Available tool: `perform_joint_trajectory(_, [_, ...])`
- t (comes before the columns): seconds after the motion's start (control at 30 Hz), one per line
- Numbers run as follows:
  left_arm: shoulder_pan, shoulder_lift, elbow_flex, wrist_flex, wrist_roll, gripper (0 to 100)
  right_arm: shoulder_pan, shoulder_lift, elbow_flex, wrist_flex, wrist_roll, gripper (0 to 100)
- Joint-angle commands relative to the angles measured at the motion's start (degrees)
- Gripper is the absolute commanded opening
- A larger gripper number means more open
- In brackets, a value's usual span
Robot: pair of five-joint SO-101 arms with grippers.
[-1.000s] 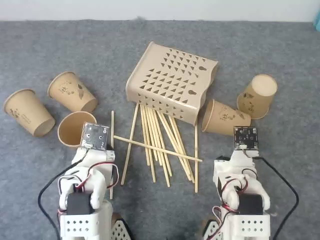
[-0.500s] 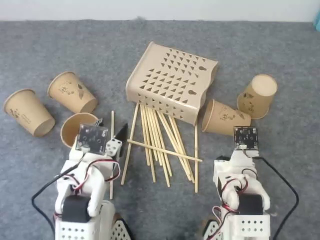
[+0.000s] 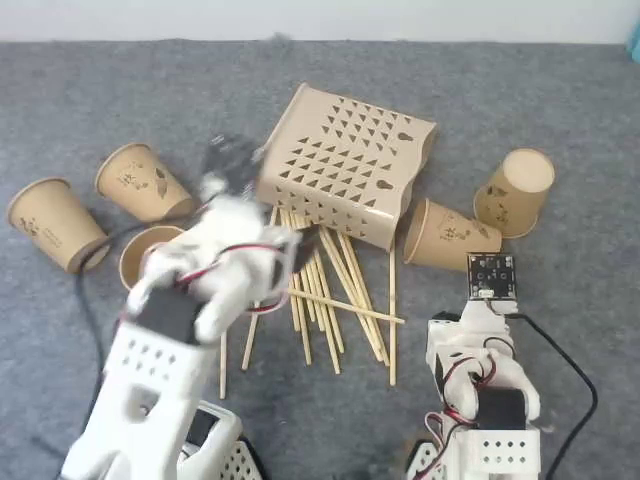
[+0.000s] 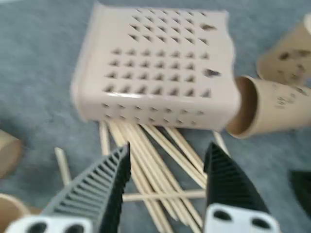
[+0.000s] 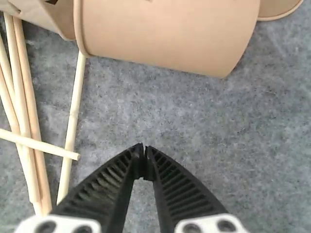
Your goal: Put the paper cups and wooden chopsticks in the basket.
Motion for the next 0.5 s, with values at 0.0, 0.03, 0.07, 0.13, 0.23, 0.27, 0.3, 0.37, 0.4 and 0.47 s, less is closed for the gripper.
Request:
perform_joint_trajectory(0.0, [10.37,8.26,-8.31,-1.76,7.03,24,0.13,-0.75,-0.26,-0.92,-0.26,0.8])
perform_joint_trajectory(0.03, [11.96,9.49,-8.31,-3.6,7.74,24,0.13,-0.75,-0.26,-0.92,-0.26,0.8])
perform_joint_trajectory(0.07, [13.27,10.9,-8.13,-5.8,8.09,24,0.13,-0.75,-0.26,-0.92,-0.26,0.8])
perform_joint_trajectory(0.13, [14.95,14.68,-6.81,-11.16,8.09,24,0.13,-0.75,-0.26,-0.92,-0.26,0.8])
perform_joint_trajectory(0.23, [15.47,21.98,-4.35,-20.22,7.91,24,0.13,-0.75,-0.26,-0.92,-0.26,0.8])
perform_joint_trajectory(0.27, [15.56,24.62,-4.09,-22.59,7.91,24,0.13,-0.75,-0.26,-0.92,-0.26,0.8])
perform_joint_trajectory(0.3, [15.56,27.16,-4.18,-24.0,7.91,24,0.13,-0.75,-0.26,-0.92,-0.26,0.8])
perform_joint_trajectory(0.37, [16.62,31.65,-4.53,-26.9,7.91,24,0.13,-0.75,-0.26,-0.92,-0.26,0.8])
perform_joint_trajectory(0.4, [17.14,34.02,-5.05,-28.4,7.91,24,0.13,-0.75,-0.26,-0.92,-0.26,0.8])
perform_joint_trajectory(0.47, [17.67,38.59,-6.29,-31.56,7.91,24,0.13,-0.75,-0.26,-0.92,-0.26,0.8])
